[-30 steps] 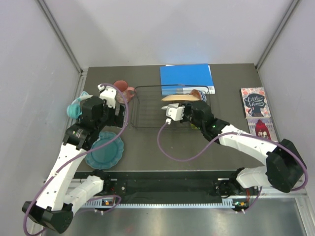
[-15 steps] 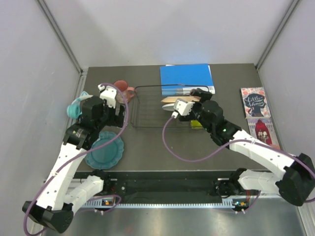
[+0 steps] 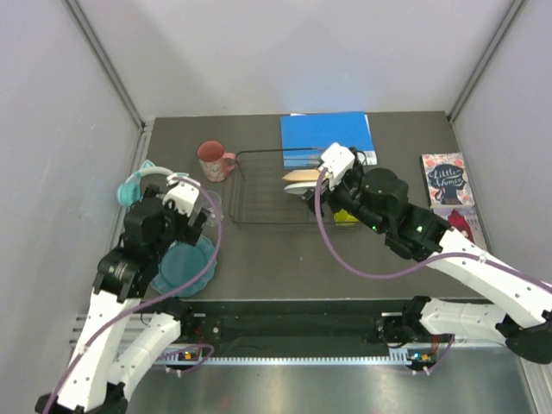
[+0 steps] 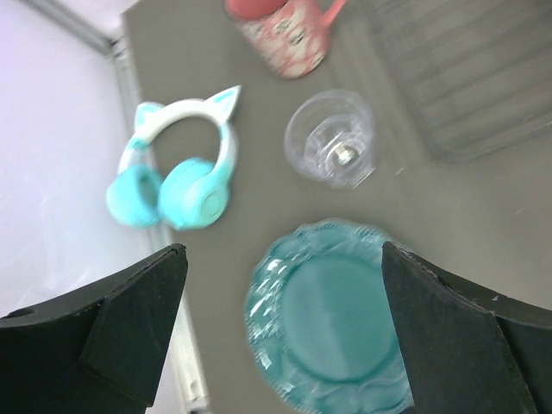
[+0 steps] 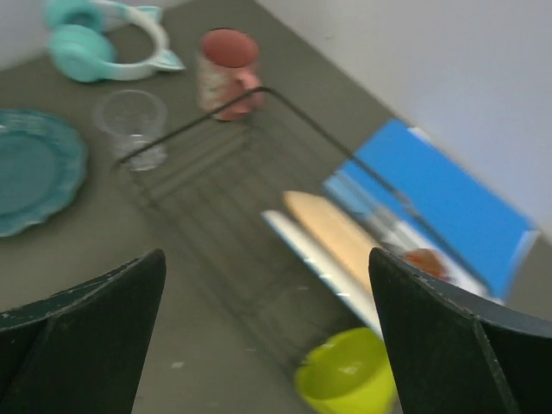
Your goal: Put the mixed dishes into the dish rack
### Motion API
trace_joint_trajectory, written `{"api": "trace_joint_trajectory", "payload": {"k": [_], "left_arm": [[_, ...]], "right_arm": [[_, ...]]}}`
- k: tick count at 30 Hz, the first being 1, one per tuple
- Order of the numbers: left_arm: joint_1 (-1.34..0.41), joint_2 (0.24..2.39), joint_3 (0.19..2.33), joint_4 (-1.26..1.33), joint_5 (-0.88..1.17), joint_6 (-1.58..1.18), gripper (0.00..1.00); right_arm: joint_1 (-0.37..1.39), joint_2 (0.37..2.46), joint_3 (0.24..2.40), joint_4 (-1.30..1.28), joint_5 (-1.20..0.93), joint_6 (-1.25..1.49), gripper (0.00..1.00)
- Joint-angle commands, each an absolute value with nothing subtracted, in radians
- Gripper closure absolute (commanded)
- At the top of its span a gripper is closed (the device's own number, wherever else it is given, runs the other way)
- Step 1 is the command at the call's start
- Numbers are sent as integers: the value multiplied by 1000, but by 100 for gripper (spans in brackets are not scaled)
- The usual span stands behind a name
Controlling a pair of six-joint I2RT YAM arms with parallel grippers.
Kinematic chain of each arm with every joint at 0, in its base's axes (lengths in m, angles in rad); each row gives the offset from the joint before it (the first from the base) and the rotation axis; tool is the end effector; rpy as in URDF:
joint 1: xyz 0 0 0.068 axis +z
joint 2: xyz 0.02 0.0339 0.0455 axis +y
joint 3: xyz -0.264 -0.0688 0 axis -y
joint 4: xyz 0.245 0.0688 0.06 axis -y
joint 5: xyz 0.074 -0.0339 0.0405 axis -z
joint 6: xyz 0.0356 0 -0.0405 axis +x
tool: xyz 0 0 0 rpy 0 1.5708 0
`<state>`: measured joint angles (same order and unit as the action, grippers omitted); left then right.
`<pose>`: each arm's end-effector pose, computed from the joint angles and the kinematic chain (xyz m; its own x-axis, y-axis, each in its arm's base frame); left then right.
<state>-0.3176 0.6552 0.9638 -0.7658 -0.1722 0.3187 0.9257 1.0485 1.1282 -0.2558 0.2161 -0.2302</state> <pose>0.1195 -0.0328 0.3578 -0.3476 0.4392 -0.8284 0.2849 0.8912 0.3530 0.1473 0.1831 0.4026 0.0466 -0.3088 -0.9500 -0.6603 0.7041 -0.2612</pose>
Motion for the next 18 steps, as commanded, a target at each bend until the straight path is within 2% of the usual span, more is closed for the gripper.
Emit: {"api": "trace_joint_trajectory", "payload": {"k": [1,5,7,12,15,18], "left_arm": [[-311,526,868,-845,-299,442,1],[-311,449,764,-877,-370,419,1],[-310,469,735,-864,-400,382,1],[-298,694,741,-782,-451,253,1],[-159,827,808,-732,-387,242,1],[177,942,860,-749,-133,325,1]], "right_arm": [[934,1136,1014,-166,3,110,0],[1018,1239,1045,-149,75,85,0],[1157,1316,1084,-167,259,9,0],[1282,1417,1177,-195,344,-11,0],[1293,1410,1172,-170,315,47,0],[1298,1394,1143,-132,282,84,0]]}}
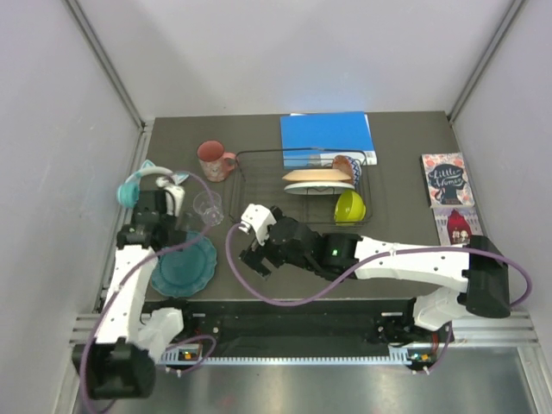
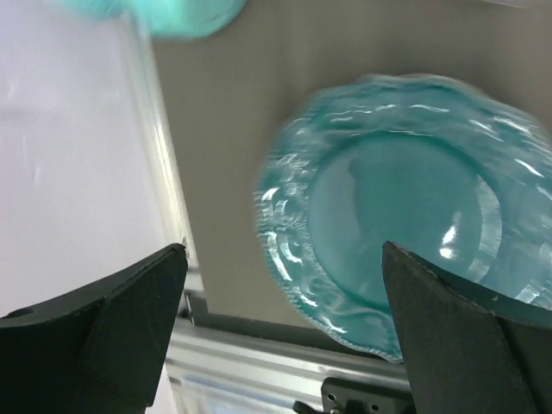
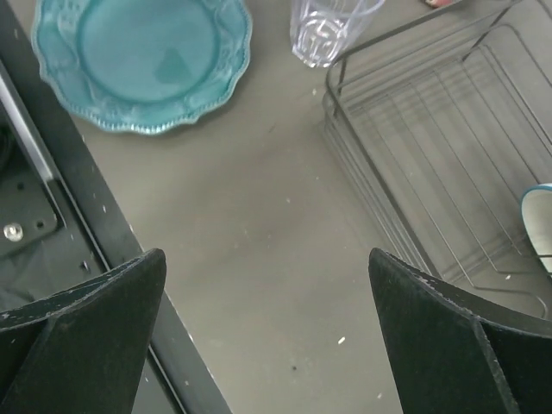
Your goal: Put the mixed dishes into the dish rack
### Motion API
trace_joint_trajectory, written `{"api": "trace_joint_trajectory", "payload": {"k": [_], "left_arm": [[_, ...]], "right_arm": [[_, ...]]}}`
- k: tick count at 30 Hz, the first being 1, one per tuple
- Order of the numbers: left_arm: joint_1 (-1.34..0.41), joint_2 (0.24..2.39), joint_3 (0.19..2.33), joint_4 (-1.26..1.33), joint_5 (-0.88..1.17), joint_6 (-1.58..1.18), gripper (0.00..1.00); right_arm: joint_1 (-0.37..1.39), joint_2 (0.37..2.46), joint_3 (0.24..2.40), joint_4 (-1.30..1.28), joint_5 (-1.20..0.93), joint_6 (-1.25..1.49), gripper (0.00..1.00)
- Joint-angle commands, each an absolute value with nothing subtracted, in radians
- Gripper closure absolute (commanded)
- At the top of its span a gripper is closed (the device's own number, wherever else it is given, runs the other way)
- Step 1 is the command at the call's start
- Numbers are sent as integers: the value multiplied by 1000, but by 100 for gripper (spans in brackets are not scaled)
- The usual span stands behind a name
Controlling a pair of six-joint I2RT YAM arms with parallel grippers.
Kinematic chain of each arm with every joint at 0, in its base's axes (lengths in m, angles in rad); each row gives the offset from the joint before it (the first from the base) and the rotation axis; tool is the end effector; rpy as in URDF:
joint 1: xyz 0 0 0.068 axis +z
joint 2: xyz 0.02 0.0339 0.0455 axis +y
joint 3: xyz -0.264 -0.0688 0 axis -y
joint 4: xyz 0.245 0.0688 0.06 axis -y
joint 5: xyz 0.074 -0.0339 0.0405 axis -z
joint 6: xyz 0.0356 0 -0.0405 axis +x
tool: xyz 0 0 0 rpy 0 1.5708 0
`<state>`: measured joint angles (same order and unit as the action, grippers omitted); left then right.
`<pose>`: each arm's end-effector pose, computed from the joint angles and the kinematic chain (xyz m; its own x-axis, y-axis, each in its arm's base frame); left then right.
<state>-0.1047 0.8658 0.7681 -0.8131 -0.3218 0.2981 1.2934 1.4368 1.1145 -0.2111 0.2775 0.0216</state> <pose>0.1650 -0.0060 0.2652 -0.7785 0.3620 -0.5127 0.1412 0.8970 0.4189 0.0996 0.3141 0.2994 -0.1578 -0.4783 -0.8639 -0.8572 0.5007 -0.1207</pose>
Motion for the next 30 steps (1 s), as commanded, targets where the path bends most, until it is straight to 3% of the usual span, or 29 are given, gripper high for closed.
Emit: {"api": "trace_joint_trajectory", "payload": {"k": [1,8,15,18,24,30], "left_arm": [[318,981,862,-756,-54,356,1],[390,953,764,-788,145,564,1],[440,999,730,-857,345,566,1],[559,1022,719,-795,400,597,1],[742,1188,773,-805,475,701,1],[769,1342,811,-838,537,813,1]], "right_arm": [[1298,1390,1137,-120,272,98,0],[1298,1479,1156,-83,224,92,0],[1293,1627,1255,-58,111,55,0],[1298,1661,1266,-87,124,15,0],[1290,1628,1209,-90,129,15,0],[1276,1673,1246,-101,94,41,0]]}}
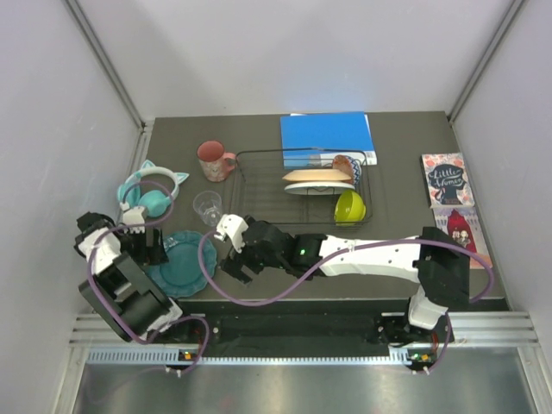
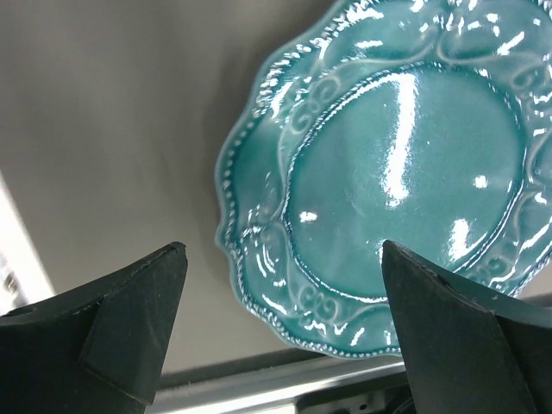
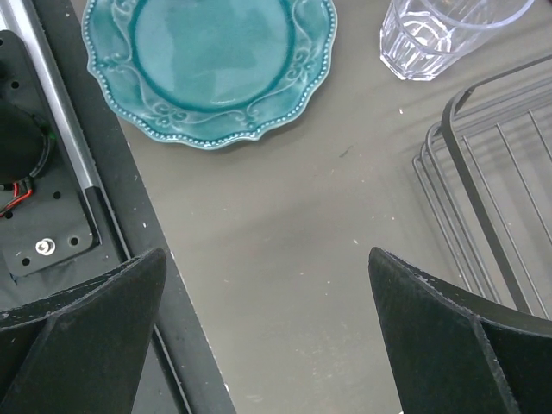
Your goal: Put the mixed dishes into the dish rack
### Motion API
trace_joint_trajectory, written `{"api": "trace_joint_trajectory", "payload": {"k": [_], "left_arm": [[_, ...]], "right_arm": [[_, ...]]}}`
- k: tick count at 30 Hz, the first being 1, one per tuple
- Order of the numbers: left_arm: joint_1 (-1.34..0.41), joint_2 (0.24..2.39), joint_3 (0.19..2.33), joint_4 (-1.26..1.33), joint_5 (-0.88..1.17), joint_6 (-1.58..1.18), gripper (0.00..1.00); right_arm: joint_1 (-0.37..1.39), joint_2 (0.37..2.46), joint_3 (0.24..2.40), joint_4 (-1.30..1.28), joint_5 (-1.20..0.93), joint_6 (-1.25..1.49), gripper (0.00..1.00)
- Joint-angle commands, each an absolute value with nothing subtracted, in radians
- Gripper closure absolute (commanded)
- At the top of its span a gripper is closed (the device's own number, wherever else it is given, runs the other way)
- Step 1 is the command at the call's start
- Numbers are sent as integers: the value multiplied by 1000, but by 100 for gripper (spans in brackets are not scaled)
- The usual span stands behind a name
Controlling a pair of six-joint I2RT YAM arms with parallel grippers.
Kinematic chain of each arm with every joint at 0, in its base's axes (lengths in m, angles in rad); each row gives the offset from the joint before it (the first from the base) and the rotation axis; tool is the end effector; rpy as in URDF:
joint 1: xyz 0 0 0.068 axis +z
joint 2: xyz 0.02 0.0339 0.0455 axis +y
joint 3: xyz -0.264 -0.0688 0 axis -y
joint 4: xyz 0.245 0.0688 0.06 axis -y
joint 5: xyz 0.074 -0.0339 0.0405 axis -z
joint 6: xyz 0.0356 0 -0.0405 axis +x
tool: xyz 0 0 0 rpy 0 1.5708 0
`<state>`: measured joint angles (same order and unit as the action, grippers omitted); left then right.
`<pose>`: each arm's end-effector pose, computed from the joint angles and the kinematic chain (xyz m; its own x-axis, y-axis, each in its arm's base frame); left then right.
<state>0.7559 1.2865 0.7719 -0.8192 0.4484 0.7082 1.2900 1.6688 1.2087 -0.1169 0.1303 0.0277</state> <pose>0.1661 0.1353 0.1954 -0.8911 -0.0345 -0.4524 0.0468 0.9848 -0.1674 0.1107 0.3673 0.2616 -0.1767 -0.5134 -0.8397 -0.9180 0.3938 -0.0476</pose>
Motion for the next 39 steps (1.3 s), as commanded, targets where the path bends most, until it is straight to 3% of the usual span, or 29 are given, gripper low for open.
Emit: {"api": "trace_joint_trajectory", "payload": {"k": [1,16,26,39], "left_arm": [[773,1356,811,-838,546,845,1],[834,1604,810,-790,577,1071,9],[836,1675,818,-905,646,1244,34],[805,1632,790,-979,710,1402,56]], "right_arm": [[1275,1684,1253,-103,89,35,0],[1213,1819,1305,-84,-64,34,0],[1177,2023,1502,-34,-247,124,0],[1147,2147,1649,-161,-330,155,0]]}}
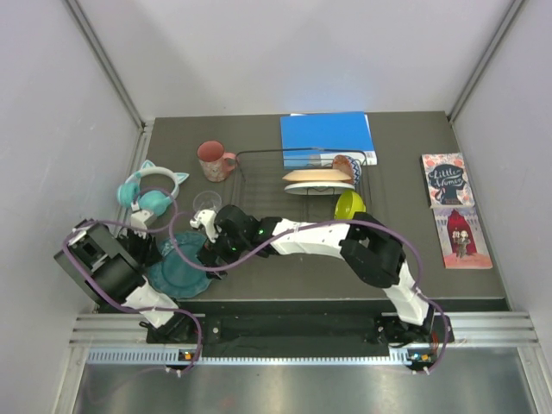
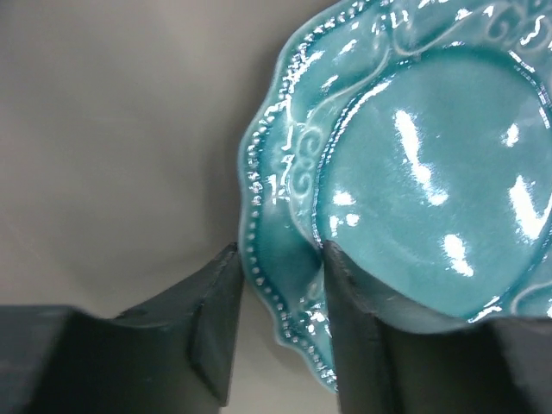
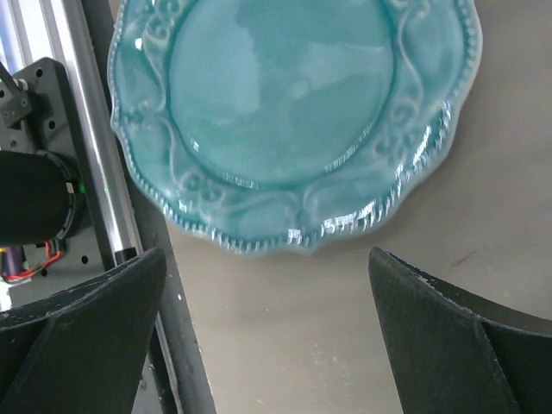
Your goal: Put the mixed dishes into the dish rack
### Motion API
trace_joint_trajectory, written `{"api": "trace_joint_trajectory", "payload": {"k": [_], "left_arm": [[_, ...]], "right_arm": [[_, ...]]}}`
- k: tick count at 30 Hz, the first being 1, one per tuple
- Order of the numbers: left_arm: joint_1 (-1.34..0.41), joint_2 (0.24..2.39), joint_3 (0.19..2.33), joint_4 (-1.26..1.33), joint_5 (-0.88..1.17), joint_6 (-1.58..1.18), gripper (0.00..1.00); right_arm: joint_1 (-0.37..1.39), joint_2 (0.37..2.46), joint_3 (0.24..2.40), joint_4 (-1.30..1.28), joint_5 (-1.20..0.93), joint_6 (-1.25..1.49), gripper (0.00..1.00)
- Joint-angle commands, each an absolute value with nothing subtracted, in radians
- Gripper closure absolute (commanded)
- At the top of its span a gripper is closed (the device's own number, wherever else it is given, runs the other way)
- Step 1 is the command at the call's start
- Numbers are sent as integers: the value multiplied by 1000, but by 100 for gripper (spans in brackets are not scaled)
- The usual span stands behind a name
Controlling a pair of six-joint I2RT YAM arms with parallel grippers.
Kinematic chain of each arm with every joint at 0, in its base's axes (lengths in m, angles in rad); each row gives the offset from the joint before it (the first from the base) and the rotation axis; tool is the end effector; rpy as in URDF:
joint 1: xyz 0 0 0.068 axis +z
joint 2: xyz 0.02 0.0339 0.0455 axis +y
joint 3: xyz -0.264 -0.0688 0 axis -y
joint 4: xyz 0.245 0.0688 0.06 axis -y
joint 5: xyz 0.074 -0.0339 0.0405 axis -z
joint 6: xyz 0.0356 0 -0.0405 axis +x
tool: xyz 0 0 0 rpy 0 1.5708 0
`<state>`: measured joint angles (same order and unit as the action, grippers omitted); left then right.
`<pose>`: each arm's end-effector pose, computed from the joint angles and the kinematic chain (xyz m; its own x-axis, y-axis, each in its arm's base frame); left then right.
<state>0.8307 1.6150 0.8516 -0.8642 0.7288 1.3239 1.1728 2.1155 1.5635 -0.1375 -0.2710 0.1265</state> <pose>0.1824 0.1645 0.1508 -0.7234 0.2806 -0.6309 0.5120 0.8310 -0.2176 0.1774 0.4466 0.1930 -0.3667 -0.5587 -0.7439 -0.9294 0.2555 0.2663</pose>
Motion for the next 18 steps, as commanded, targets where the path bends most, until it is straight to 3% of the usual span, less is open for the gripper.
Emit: {"api": "trace_joint_trajectory", "payload": {"k": [1,4,10,18], "left_arm": [[799,1626,785,-979,712,1404,59],[776,1595,762,-969,715,1413,68],[775,1577,752,-939,684,1407,71],[776,1598,750,-897,624,1378,75]], "right_arm": [[1141,2161,1666,-184,-354,155,0],[1134,2220,1736,-233,-402,156,0],[1118,2269,1787,-282,-423,163,0],[1126,2122,1626,-281,-342,129,0]]}}
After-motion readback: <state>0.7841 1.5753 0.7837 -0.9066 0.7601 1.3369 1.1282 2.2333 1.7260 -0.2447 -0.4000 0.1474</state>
